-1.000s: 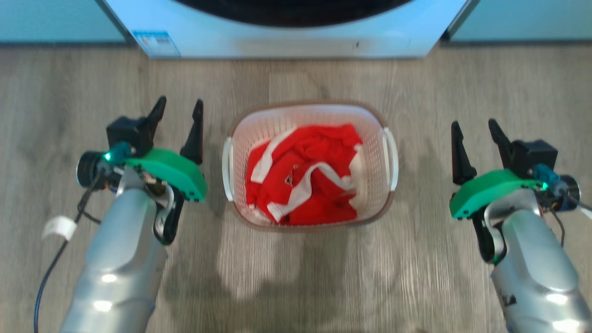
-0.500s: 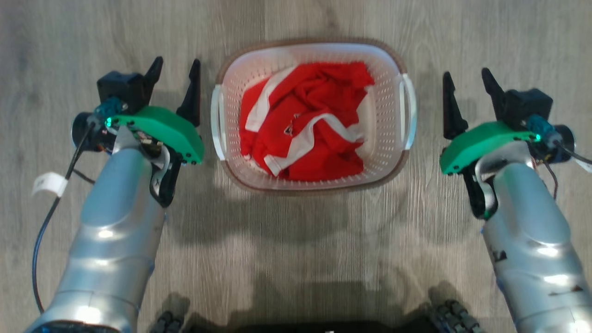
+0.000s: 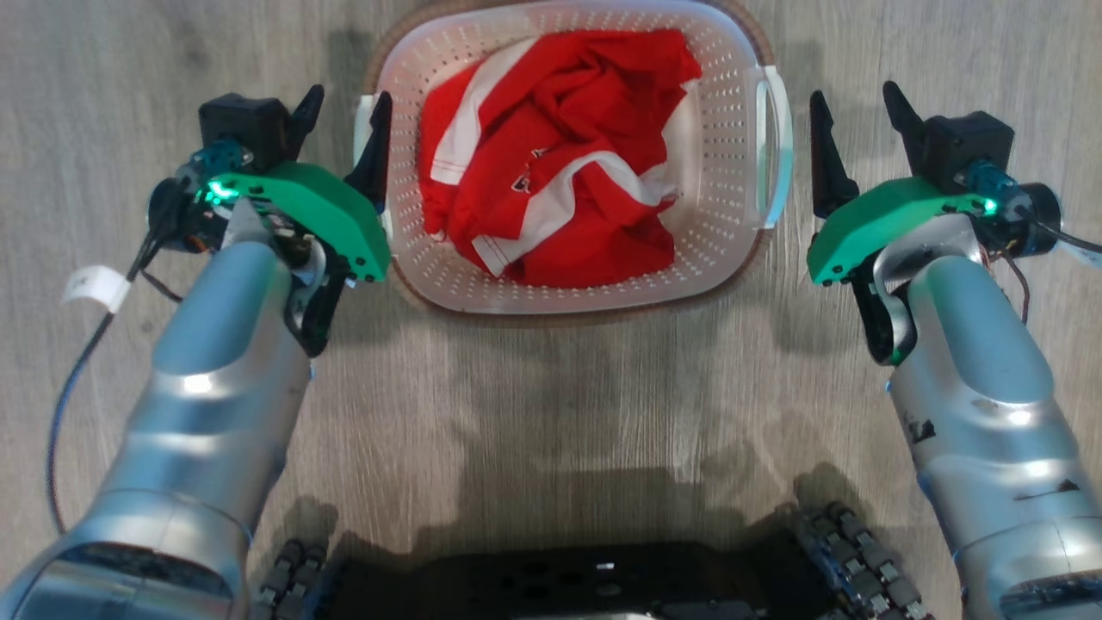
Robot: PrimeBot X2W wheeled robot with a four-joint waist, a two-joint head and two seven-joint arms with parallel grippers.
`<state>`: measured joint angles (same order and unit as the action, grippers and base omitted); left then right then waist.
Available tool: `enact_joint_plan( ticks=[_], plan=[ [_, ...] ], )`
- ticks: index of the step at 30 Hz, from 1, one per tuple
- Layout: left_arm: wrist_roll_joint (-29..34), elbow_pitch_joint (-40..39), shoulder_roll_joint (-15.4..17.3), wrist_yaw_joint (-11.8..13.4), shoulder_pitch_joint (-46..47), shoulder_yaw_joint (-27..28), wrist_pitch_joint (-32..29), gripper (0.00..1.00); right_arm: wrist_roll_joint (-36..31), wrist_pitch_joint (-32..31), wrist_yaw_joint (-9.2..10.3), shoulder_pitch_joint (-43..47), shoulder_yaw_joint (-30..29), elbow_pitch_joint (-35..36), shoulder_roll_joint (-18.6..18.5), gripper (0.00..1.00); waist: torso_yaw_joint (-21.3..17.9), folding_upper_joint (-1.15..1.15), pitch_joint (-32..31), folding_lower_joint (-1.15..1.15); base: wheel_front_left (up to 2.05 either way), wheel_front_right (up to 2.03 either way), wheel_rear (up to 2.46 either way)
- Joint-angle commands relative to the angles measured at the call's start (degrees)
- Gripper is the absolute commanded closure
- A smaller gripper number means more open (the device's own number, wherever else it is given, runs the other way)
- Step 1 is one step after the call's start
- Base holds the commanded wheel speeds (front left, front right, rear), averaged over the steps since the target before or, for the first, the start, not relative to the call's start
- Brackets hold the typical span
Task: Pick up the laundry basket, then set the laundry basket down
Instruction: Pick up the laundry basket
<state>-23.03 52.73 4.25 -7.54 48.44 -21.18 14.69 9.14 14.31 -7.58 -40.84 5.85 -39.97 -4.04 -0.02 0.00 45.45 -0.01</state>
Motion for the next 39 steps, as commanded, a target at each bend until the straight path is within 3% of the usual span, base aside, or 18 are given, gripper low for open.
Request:
enact_joint_plan(
  ticks=[1, 13, 28, 29, 30, 39],
  plan=[
    [-1.07, -0.05, 2.59, 0.07, 0.50, 0.18, 0.30, 0.00, -0.09, 0.69, 0.09, 0.80, 1.39, 0.77, 1.09, 0.00, -0.51, 0.00, 1.05, 0.01, 0.00, 0.00, 0.00],
    [-12.29, 8.62, 4.87, 0.06, 5.47, -10.72, -0.68, 0.00, 1.87, 0.69, 0.09, -2.19, 6.27, -3.46, 1.15, 0.00, -1.12, 0.00, 4.53, 0.01, 0.00, 0.00, 0.00],
    [-23.87, 10.60, 6.86, 0.06, 9.51, -20.96, -3.42, 0.00, 5.27, 0.69, 0.09, -6.39, 12.23, -12.55, 1.16, 0.01, -0.75, 0.00, 6.75, 0.01, 0.00, 0.00, 0.00],
    [-24.73, 10.86, 6.77, 0.06, 9.62, -21.32, -3.84, 0.48, 5.88, 0.68, 0.09, -6.59, 12.84, -13.57, 1.16, 0.42, -0.67, 0.00, 6.75, 0.01, 0.00, 0.00, 0.00],
    [-25.56, 11.05, 6.70, 0.06, 9.76, -21.63, -4.17, 1.00, 6.55, 0.60, 0.09, -6.89, 13.46, -14.67, 1.16, 1.00, -0.64, 0.00, 6.76, 0.01, 0.00, 0.00, 0.00],
    [-32.01, 10.14, 7.10, 0.06, 10.23, -25.10, -5.10, 1.00, 11.76, 0.11, 0.09, -9.28, 18.12, -19.81, 1.16, 1.00, -0.51, 0.00, 6.38, 0.01, 0.00, 0.00, 0.00]
  ],
)
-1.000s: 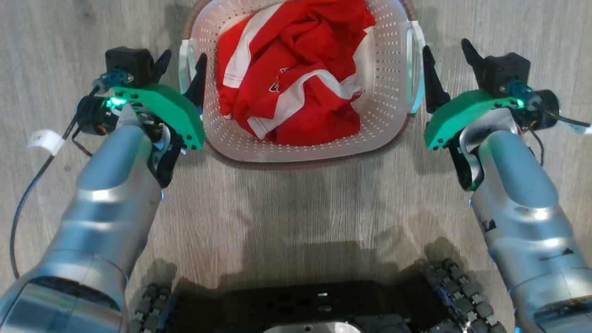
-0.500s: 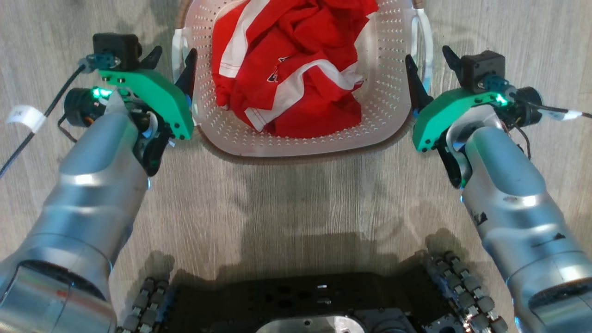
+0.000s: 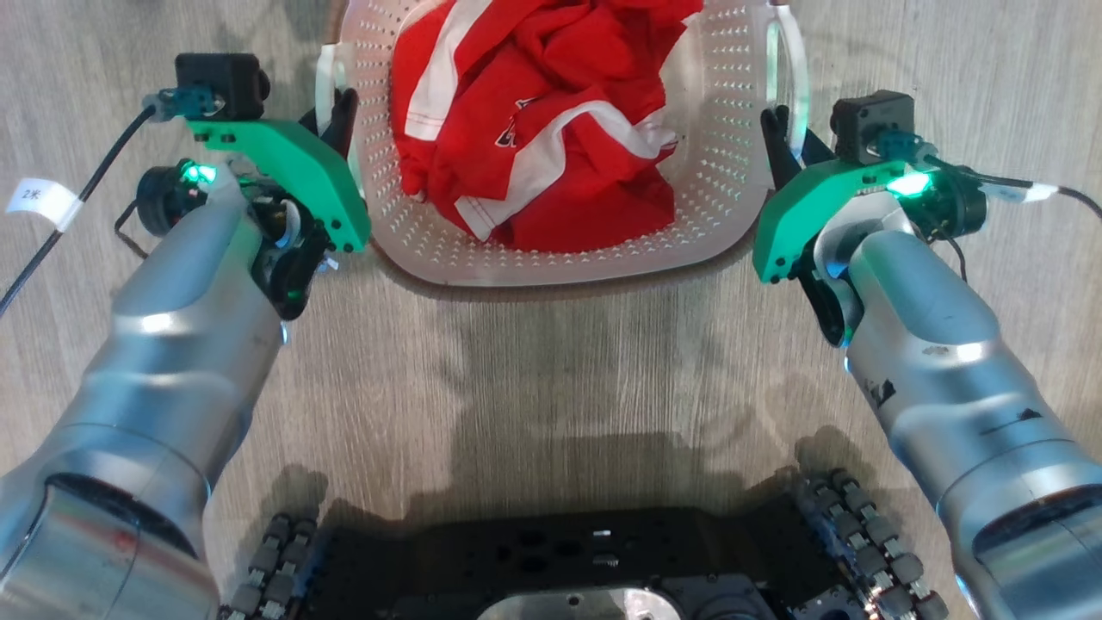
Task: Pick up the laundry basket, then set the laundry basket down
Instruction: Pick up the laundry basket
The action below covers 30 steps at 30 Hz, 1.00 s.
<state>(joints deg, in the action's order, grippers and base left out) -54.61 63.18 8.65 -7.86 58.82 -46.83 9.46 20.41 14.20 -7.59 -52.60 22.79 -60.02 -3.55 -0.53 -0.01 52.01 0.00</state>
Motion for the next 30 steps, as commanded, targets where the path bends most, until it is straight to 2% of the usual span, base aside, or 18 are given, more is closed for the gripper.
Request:
enact_joint_plan(
  ticks=[1, 12, 30],
  plan=[
    [-1.21, -0.42, 2.72, 0.38, -0.28, 0.28, 0.18, 1.00, 0.89, 0.25, 0.10, 2.38, 1.58, -0.11, 0.67, 1.00, -0.02, 0.01, -0.42, 0.00, 0.00, 0.00, 0.00],
    [-6.58, 0.75, 2.27, 0.38, -3.09, -3.65, -0.67, 1.00, 5.98, -0.33, 0.10, 4.07, 6.07, -3.02, 0.67, 1.00, -0.51, 0.01, -7.28, 0.00, 0.00, 0.00, 0.00],
    [-15.29, 2.31, 1.61, 0.37, -9.07, -7.34, -9.14, 1.00, 15.49, -7.58, 0.10, 8.38, 13.70, -6.56, 0.68, 1.00, -1.57, 0.01, -21.02, 0.00, 0.00, 0.00, 0.00]
  ],
)
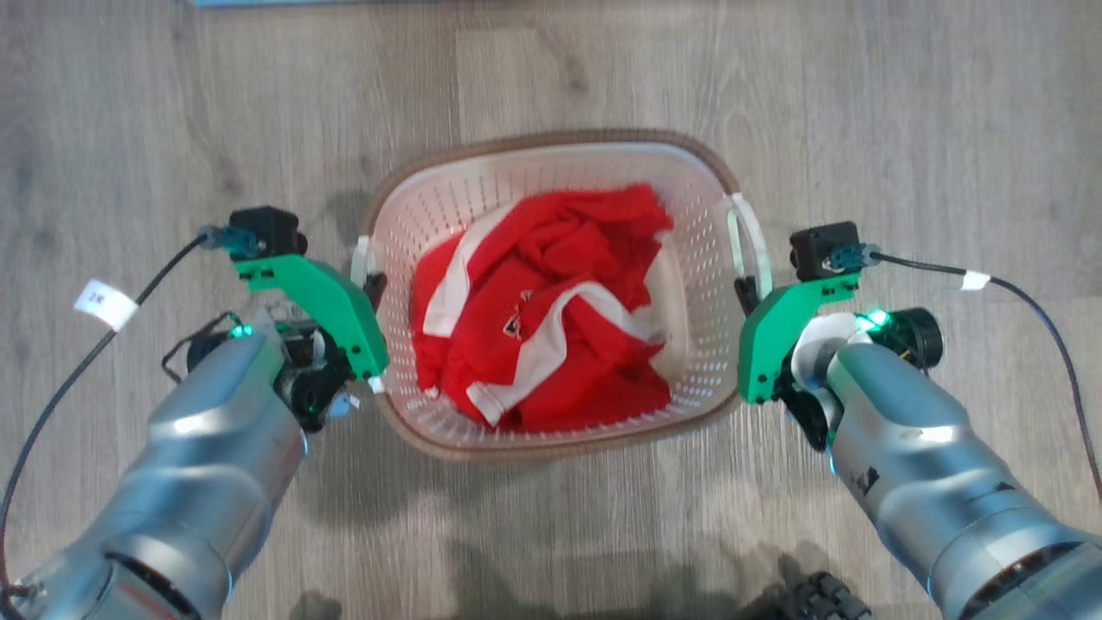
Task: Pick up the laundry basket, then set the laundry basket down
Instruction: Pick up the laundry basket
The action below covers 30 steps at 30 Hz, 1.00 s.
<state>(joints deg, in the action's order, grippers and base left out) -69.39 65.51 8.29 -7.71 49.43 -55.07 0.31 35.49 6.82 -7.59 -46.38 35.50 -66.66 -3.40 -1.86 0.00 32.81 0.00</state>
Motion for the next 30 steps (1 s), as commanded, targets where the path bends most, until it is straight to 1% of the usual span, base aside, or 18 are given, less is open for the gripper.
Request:
enact_joint_plan(
  ticks=[1, 8, 17, 20, 27, 30],
  plan=[
    [-0.90, 0.02, 1.94, 0.22, -0.06, 0.74, -0.43, 1.00, 0.87, -0.65, 0.10, 2.49, 1.34, -0.10, 0.52, 1.00, -0.26, 0.00, -2.79, 0.00, 0.00, 0.00, 0.00],
    [-3.49, 0.27, 1.55, 0.22, -2.28, -0.26, -4.46, 1.00, 4.43, -4.88, 0.10, 4.48, 3.68, -0.43, 0.52, 1.00, -0.40, 0.00, -7.88, 0.00, 0.00, 0.00, 0.00],
    [-5.75, 1.24, 1.18, 0.22, -4.28, -1.27, -8.22, 1.00, 8.78, -10.72, 0.10, 6.76, 6.97, 0.34, 0.52, 1.00, -0.77, 0.00, -13.81, 0.00, 0.00, 0.00, 0.00],
    [-6.14, 1.33, 1.04, 0.22, -4.57, -1.48, -8.93, 1.00, 9.47, -11.40, 0.10, 7.10, 7.58, 0.31, 0.52, 1.00, -0.63, 0.00, -14.97, 0.00, 0.00, 0.00, 0.00],
    [-7.61, 2.14, 0.67, 0.22, -7.26, -2.15, -10.39, 1.00, 11.87, -13.54, 0.10, 9.49, 9.98, -0.11, 0.52, 1.00, -0.54, 0.00, -21.47, 0.00, 0.00, 0.00, 0.00],
    [-8.02, 2.64, 0.55, 0.22, -8.43, -2.32, -10.42, 1.00, 12.44, -13.40, 0.10, 10.07, 10.58, -0.52, 0.52, 1.00, -0.71, 0.00, -23.92, 0.00, 0.00, 0.00, 0.00]
  ],
)
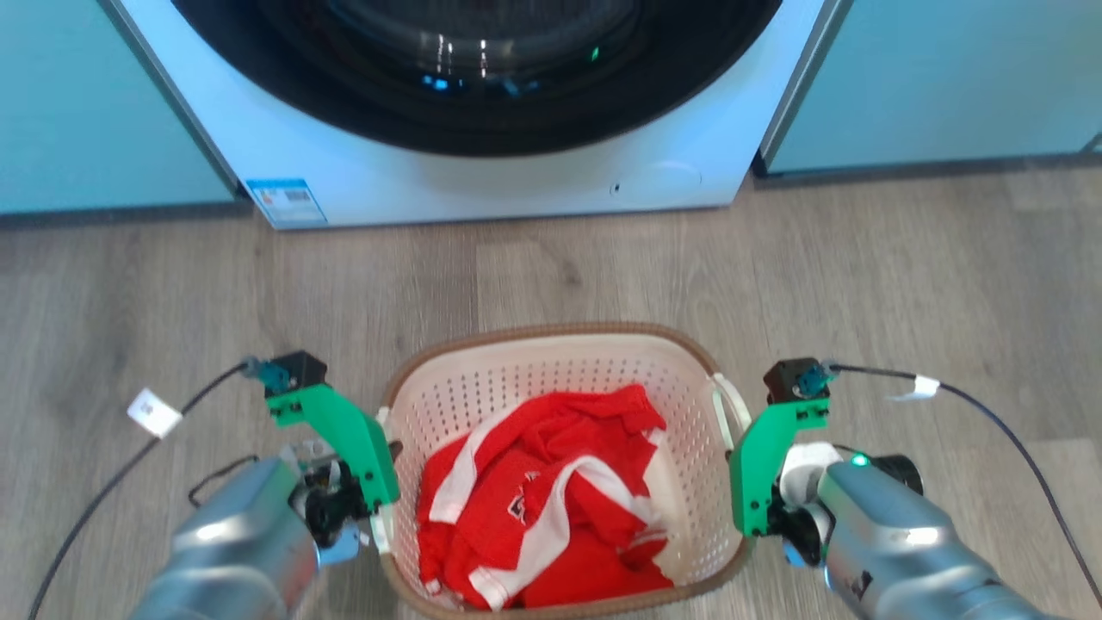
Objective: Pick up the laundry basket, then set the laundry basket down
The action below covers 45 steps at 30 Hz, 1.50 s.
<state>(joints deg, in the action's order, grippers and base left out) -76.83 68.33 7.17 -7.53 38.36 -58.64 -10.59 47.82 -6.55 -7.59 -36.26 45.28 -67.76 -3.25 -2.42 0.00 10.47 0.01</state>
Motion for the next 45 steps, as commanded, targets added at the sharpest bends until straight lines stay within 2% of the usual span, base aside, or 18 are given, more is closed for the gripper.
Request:
enact_joint_plan(
  ticks=[1, 10, 16, 45],
  plan=[
    [-0.68, -0.02, 1.63, 0.04, 2.26, 1.18, 0.48, 1.00, 0.24, 0.08, 0.10, 0.10, 1.00, 0.41, 0.32, 1.00, -0.17, 0.00, -2.37, -0.01, 0.00, 0.00, 0.00],
    [-1.80, 1.22, 1.07, 0.04, -0.47, 0.79, -0.41, 1.00, 2.56, -1.01, 0.10, 1.53, 2.05, -0.52, 0.04, 1.00, -0.35, 0.00, -8.52, -0.01, 0.00, 0.00, 0.00],
    [-1.87, 1.70, 0.99, 0.04, -0.47, 0.47, -0.35, 1.00, 3.74, -0.99, 0.10, 1.23, 2.32, -1.08, -0.42, 1.00, -0.31, 0.00, -10.37, -0.01, 0.00, 0.00, 0.00],
    [-2.86, 2.12, 0.49, 0.04, -0.59, -0.39, -0.36, 1.00, 6.67, -0.24, 0.10, 0.15, 5.06, -1.89, -0.29, 1.00, -1.00, 0.00, -11.96, -0.01, 0.00, 0.00, 0.00]
  ],
)
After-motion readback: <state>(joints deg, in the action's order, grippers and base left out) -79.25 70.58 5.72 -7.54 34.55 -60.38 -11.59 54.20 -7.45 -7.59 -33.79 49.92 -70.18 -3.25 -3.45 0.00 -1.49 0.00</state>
